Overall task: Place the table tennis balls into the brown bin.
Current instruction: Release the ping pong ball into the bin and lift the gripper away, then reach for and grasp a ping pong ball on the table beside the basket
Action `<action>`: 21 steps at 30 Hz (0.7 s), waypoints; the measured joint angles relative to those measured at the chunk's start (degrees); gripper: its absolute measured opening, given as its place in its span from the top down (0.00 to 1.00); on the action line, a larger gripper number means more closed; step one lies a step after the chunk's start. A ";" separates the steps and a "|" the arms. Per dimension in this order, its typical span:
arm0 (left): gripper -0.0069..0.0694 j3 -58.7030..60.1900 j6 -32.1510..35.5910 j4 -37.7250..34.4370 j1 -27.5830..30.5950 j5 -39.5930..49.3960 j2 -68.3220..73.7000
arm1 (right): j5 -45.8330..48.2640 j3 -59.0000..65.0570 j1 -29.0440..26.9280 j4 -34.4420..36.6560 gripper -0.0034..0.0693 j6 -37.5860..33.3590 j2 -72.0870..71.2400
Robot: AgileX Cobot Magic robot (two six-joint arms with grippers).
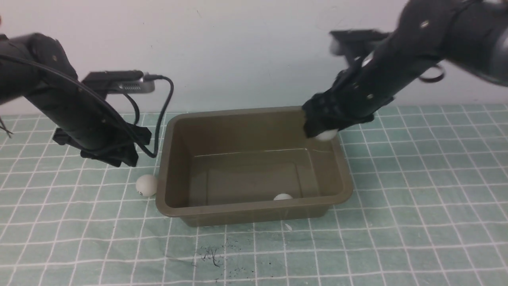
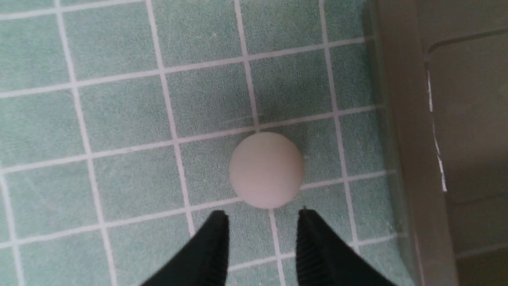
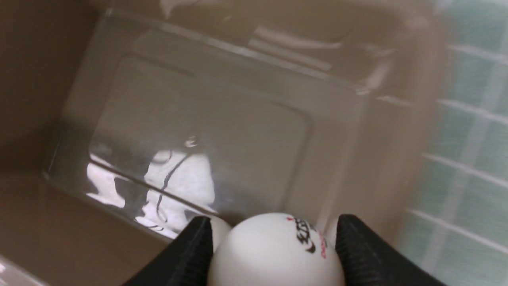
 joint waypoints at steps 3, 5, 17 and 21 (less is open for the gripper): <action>0.37 0.04 0.00 -1.06 -0.43 -1.55 3.05 | 0.21 -1.10 1.43 -0.23 0.26 0.47 2.04; 0.26 0.06 0.00 -1.48 -0.64 -2.34 4.85 | 1.27 -1.82 1.81 -1.10 0.14 0.47 2.38; 0.47 -3.56 -0.12 1.78 -0.52 -1.44 9.21 | 13.74 -10.10 -0.69 -18.22 0.27 0.41 -1.79; 0.47 -11.23 -1.59 4.25 1.90 7.46 6.14 | 13.79 -6.70 -9.51 -15.32 0.55 1.65 -2.14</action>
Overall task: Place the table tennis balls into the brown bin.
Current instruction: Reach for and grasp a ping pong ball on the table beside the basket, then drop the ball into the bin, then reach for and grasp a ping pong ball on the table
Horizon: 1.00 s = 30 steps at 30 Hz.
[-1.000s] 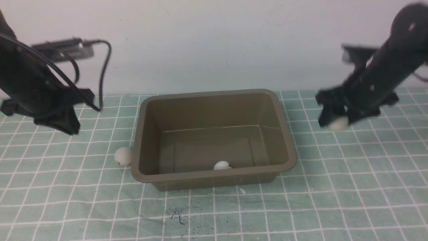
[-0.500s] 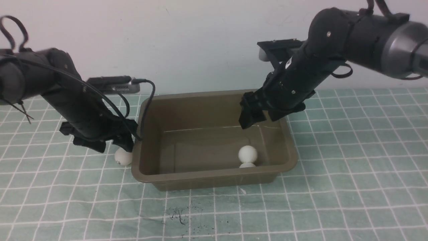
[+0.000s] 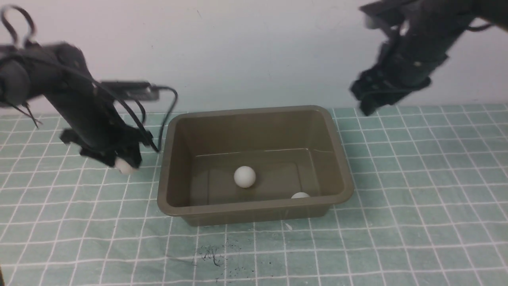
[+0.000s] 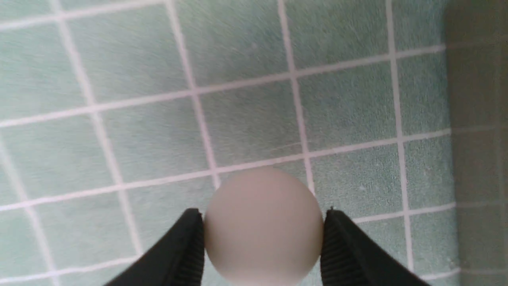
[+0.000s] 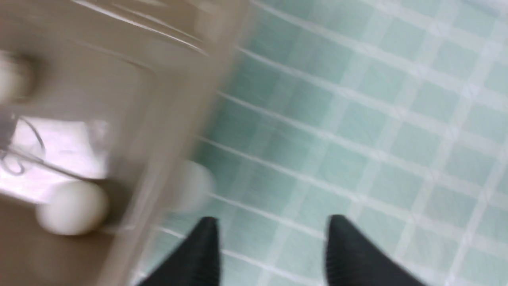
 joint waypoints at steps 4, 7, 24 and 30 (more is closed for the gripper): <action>0.47 -4.49 0.74 -3.11 0.64 4.22 -5.61 | -0.06 6.31 -7.66 5.81 0.76 0.81 0.00; 0.47 -5.06 4.34 -8.48 -1.76 4.00 -7.93 | -0.62 11.03 -9.57 9.43 0.83 1.01 0.06; 0.34 -5.46 9.87 -9.42 -13.18 2.70 5.69 | -18.69 15.98 4.46 14.56 0.21 -1.60 8.23; 0.11 -9.66 8.62 -6.93 -13.22 5.07 5.31 | -21.56 15.57 5.12 14.21 0.15 -1.18 10.26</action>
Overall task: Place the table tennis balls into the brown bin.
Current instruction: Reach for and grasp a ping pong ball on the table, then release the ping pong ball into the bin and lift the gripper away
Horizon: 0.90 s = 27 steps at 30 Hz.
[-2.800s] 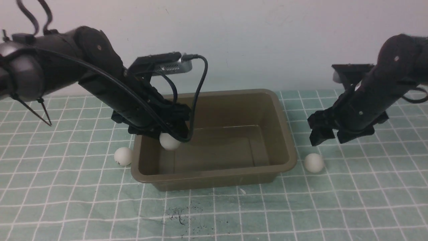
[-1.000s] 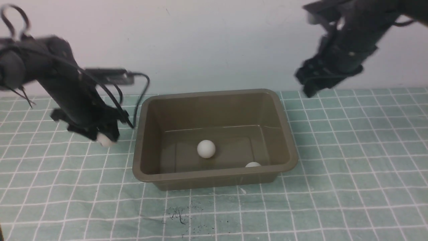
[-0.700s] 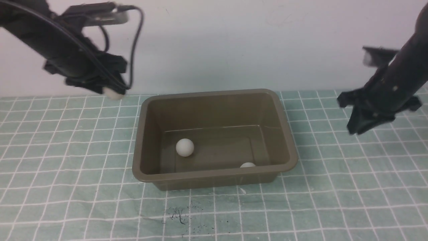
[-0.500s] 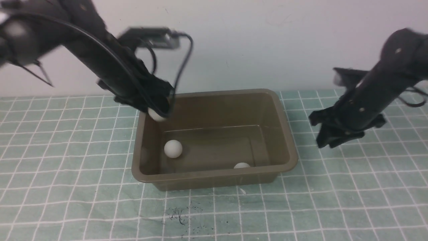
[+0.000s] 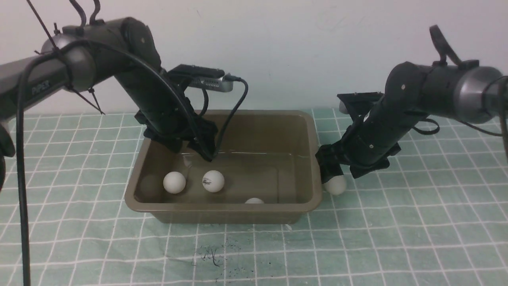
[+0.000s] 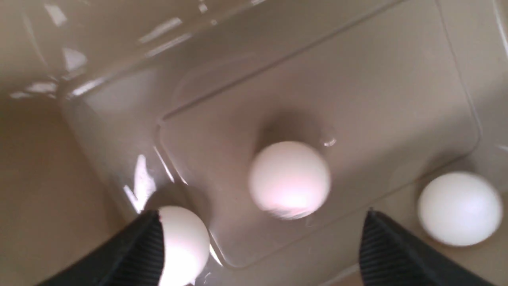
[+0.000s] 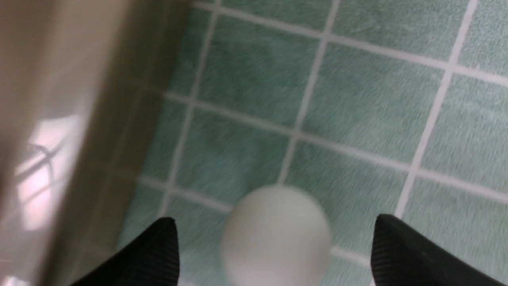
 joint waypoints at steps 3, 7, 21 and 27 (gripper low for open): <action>0.17 -2.29 -2.21 0.47 0.00 1.73 -1.33 | -1.12 -0.12 0.00 -0.47 0.18 0.69 2.01; 0.61 -6.06 -4.13 2.77 -0.07 3.64 -6.13 | -0.69 -0.76 0.00 -1.57 0.48 1.39 2.92; 0.92 15.43 -12.32 6.37 15.66 -3.21 -15.09 | 7.08 -10.81 6.14 -1.05 0.46 6.91 -12.10; 0.92 22.42 -6.14 -3.17 15.32 -8.65 -13.27 | 0.32 -10.81 11.44 -0.42 0.38 2.96 -8.15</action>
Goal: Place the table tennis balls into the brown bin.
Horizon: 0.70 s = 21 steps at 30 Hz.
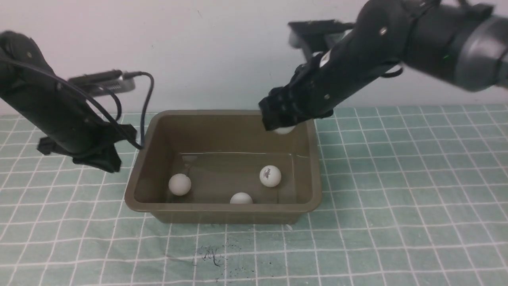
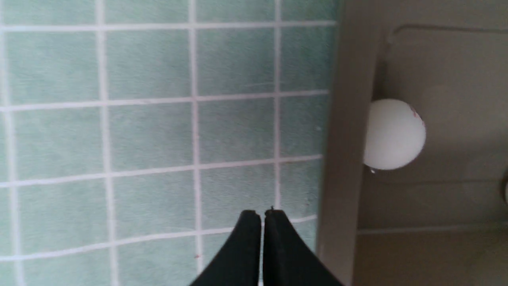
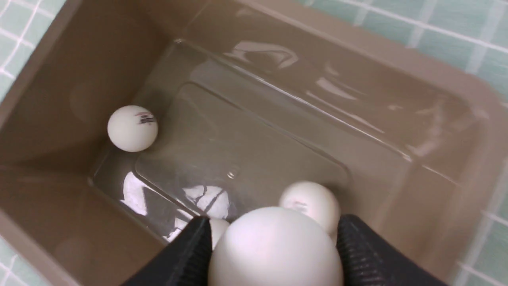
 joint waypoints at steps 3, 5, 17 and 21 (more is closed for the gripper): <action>0.92 0.79 4.78 -4.17 -0.63 0.05 0.42 | -0.65 -0.09 0.07 -2.03 0.21 -0.13 0.51; 0.92 0.85 6.35 -5.30 -0.91 0.12 0.17 | 0.87 -1.64 0.07 -4.63 0.11 -0.18 -0.02; 0.92 0.79 6.96 -1.81 -1.11 1.83 -23.52 | 18.21 -8.79 0.07 -25.79 0.78 9.14 -28.06; 0.92 3.41 6.96 -3.52 -2.16 1.17 -36.03 | 11.62 1.38 0.07 -26.62 0.95 14.24 -48.25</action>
